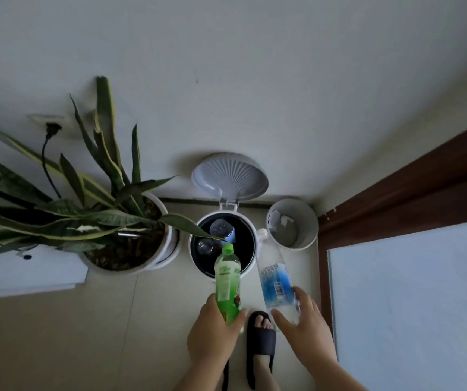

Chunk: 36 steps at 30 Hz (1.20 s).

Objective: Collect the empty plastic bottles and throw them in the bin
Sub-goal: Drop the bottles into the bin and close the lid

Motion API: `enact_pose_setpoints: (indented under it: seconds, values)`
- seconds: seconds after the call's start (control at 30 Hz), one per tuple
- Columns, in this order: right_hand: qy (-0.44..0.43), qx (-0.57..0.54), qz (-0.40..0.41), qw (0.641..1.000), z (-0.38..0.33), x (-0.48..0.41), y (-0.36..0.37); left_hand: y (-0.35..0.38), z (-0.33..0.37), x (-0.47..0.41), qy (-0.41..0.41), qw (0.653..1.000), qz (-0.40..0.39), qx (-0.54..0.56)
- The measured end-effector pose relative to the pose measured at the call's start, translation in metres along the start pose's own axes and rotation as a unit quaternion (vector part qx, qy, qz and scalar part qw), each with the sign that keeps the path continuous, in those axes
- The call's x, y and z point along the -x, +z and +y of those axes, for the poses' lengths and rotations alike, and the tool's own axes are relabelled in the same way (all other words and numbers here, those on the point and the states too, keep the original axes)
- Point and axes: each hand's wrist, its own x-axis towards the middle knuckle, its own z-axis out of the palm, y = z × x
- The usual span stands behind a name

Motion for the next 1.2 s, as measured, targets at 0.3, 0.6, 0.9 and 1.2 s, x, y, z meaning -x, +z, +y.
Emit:
enact_pose_setpoints:
  seconds: [0.3, 0.6, 0.9, 1.2]
  values:
    - [-0.015, 0.075, -0.067, 0.995, 0.016, -0.085, 0.054, 0.047, -0.020, -0.083, -0.066, 0.998, -0.021, -0.007]
    - [-0.023, 0.111, -0.062, 0.992, 0.007, -0.140, 0.090, 0.063, -0.024, -0.151, -0.134, 0.989, -0.058, 0.005]
    - [-0.057, 0.115, -0.051, 0.990, -0.017, -0.164, 0.097, 0.057, -0.010, -0.165, -0.100, 0.994, -0.030, 0.024]
    - [-0.141, 0.174, 0.004, 0.975, -0.027, -0.168, 0.060, 0.049, 0.018, -0.145, 0.098, 0.989, 0.076, -0.082]
